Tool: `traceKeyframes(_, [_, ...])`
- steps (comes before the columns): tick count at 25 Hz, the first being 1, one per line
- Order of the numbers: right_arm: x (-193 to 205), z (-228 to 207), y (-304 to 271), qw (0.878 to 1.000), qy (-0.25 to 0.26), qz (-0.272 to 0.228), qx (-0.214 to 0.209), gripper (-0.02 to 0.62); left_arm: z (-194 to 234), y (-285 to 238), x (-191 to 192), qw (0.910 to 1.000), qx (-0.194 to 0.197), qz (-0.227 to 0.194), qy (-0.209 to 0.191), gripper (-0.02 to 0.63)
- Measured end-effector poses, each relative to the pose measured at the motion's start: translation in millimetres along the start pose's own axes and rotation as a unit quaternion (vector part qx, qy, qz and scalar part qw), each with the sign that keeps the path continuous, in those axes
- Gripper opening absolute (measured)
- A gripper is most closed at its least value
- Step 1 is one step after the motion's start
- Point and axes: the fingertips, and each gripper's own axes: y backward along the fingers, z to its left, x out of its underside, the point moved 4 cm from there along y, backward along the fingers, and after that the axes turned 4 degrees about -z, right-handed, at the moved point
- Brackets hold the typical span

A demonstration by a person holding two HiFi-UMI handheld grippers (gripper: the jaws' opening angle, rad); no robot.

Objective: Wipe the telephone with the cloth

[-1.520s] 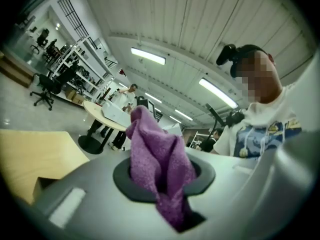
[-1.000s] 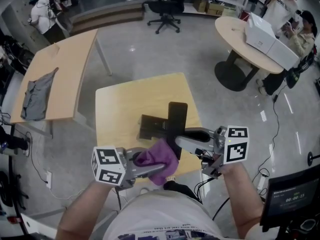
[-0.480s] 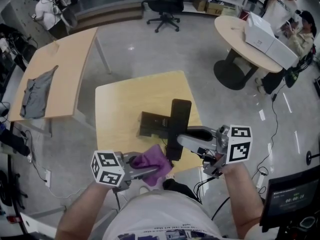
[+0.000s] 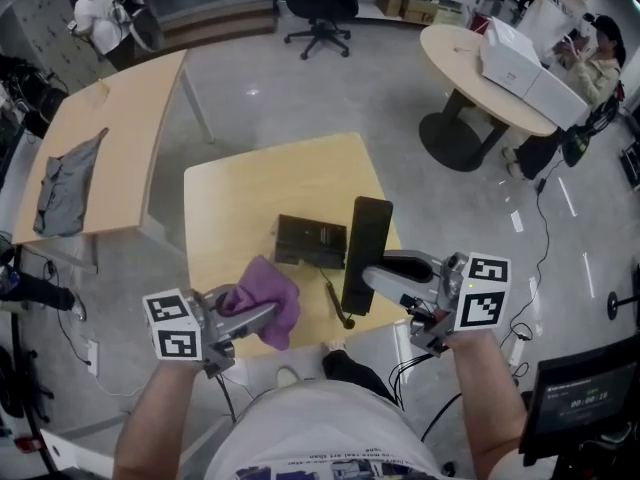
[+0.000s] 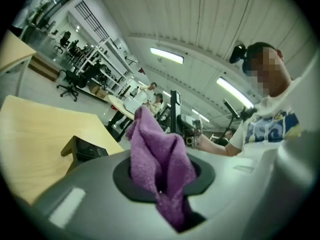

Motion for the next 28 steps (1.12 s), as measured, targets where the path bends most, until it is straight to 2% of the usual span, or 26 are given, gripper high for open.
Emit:
traceKeyframes(7, [20.0, -12.4, 9.1, 0.995, 0.032, 0.013, 0.094, 0.075, -8.1, 49.4, -2.8, 0.9921, -0.028, -0.111, 0.052, 0.086])
traceKeyframes(10, [29.0, -21.5, 12.7, 0.989, 0.050, 0.018, 0.137, 0.075, -16.4, 60.6, 4.4, 0.9884, -0.028, -0.134, 0.066, 0.086])
traceKeyframes(13, [38.2, -30.7, 15.7, 0.977, 0.091, 0.029, 0.193, 0.075, -26.9, 67.4, 15.4, 0.9869, -0.021, -0.141, 0.075, 0.086])
traceKeyframes(16, [49.3, -43.8, 16.5, 0.958, 0.139, 0.040, 0.249, 0.075, -35.1, 73.2, 27.2, 0.9855, -0.013, -0.146, 0.086, 0.086])
traceKeyframes(20, [68.3, -63.0, 9.9, 0.923, 0.215, 0.071, 0.311, 0.075, -44.7, 81.3, 43.3, 0.9833, -0.008, -0.151, 0.101, 0.086])
traceKeyframes(23, [82.6, -76.6, 1.5, 0.897, 0.267, 0.093, 0.339, 0.075, -50.8, 88.0, 52.9, 0.9808, -0.004, -0.160, 0.112, 0.086])
traceKeyframes(28, [105.8, -93.1, -20.8, 0.851, 0.353, 0.139, 0.363, 0.075, -57.1, 100.7, 68.1, 0.9799, -0.012, -0.161, 0.118, 0.087])
